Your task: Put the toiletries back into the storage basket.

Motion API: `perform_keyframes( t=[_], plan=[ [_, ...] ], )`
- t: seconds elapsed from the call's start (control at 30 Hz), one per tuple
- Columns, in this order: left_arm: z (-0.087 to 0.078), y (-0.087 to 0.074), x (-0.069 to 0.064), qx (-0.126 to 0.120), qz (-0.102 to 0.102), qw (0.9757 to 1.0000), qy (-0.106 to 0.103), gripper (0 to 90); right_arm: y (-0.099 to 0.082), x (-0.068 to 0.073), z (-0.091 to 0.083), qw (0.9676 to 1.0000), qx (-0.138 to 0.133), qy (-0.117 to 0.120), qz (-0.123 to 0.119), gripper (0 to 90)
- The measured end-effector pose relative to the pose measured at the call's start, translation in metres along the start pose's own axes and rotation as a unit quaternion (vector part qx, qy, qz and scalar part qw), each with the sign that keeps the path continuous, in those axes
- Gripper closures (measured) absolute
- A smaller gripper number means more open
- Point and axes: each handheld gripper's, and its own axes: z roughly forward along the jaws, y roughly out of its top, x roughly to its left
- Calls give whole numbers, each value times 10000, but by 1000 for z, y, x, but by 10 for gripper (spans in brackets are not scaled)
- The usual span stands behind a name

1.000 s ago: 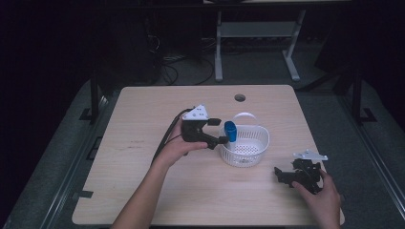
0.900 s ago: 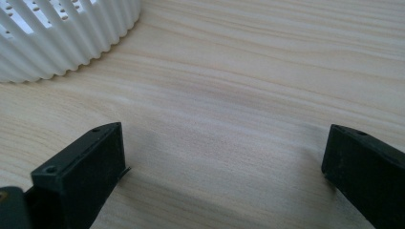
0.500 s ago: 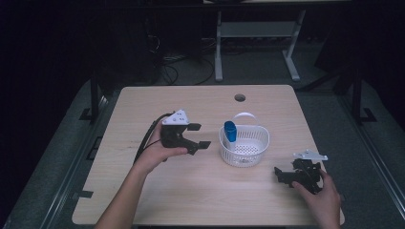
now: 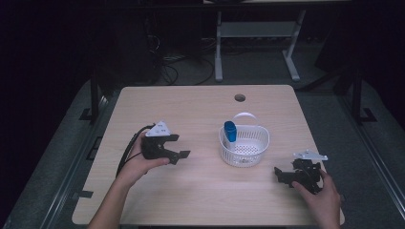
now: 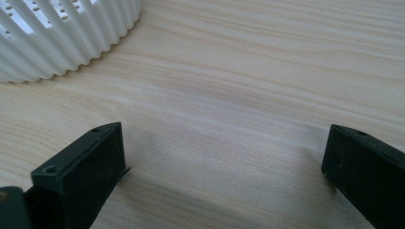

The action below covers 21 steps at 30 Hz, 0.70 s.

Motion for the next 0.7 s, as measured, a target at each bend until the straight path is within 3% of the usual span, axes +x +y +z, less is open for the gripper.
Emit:
perform_keyframes(
  t=[0.4,0.7],
  plan=[
    [-22,-42,9,293,-296,9983,402,216,0,0,0,10000,-1,0,-2,4],
    [-29,-74,15,590,-479,9936,832,215,0,0,0,10000,-2,0,-3,5]
  ],
)
